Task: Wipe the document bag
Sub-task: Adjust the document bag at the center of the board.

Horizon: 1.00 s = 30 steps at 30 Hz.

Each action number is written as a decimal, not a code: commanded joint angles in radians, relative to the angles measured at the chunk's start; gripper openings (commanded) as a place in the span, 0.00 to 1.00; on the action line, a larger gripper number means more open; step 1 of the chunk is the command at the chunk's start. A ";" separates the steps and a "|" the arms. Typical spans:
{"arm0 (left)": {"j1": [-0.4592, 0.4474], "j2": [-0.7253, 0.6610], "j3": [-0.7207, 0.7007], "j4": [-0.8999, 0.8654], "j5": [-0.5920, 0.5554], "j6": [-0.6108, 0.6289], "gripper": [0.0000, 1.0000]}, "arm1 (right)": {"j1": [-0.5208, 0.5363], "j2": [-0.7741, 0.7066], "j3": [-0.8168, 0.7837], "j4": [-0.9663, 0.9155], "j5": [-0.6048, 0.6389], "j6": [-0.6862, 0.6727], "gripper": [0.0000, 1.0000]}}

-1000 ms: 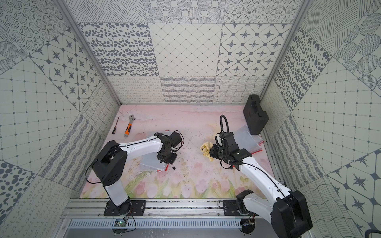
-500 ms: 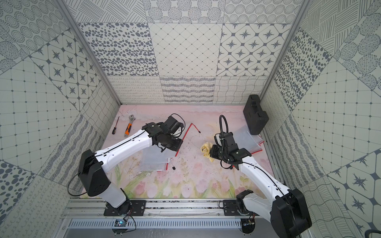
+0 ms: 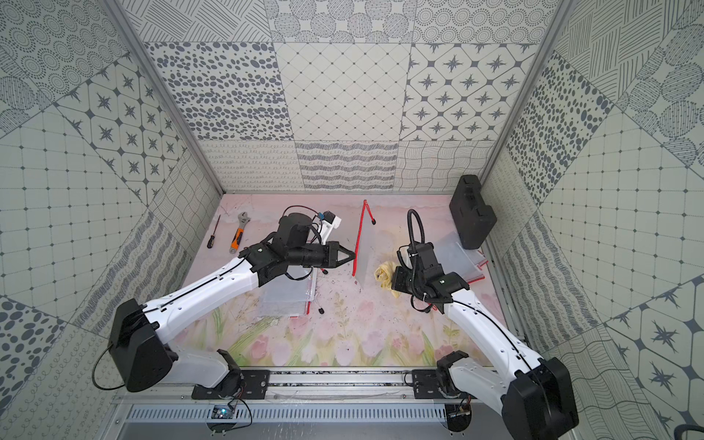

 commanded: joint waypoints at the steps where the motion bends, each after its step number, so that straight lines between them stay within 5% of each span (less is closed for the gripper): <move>1: 0.077 -0.019 -0.170 -0.041 0.015 -0.069 0.00 | 0.024 0.075 0.054 0.033 -0.031 -0.043 0.00; 9: 0.131 -0.081 -0.388 -0.130 -0.086 0.003 0.00 | 0.118 0.346 0.211 -0.002 -0.030 -0.092 0.00; 16: 0.154 -0.115 -0.416 -0.227 -0.162 0.070 0.03 | 0.132 0.459 0.267 0.029 -0.074 -0.078 0.00; 21: 0.159 -0.050 -0.420 -0.179 -0.112 0.073 0.19 | 0.160 0.524 0.306 0.023 -0.089 -0.084 0.00; 26: 0.159 -0.027 -0.448 -0.115 -0.095 0.060 0.48 | 0.174 0.577 0.299 0.044 -0.112 -0.067 0.00; 30: 0.158 -0.028 -0.466 -0.090 -0.080 0.060 0.52 | 0.181 0.604 0.279 0.063 -0.126 -0.057 0.00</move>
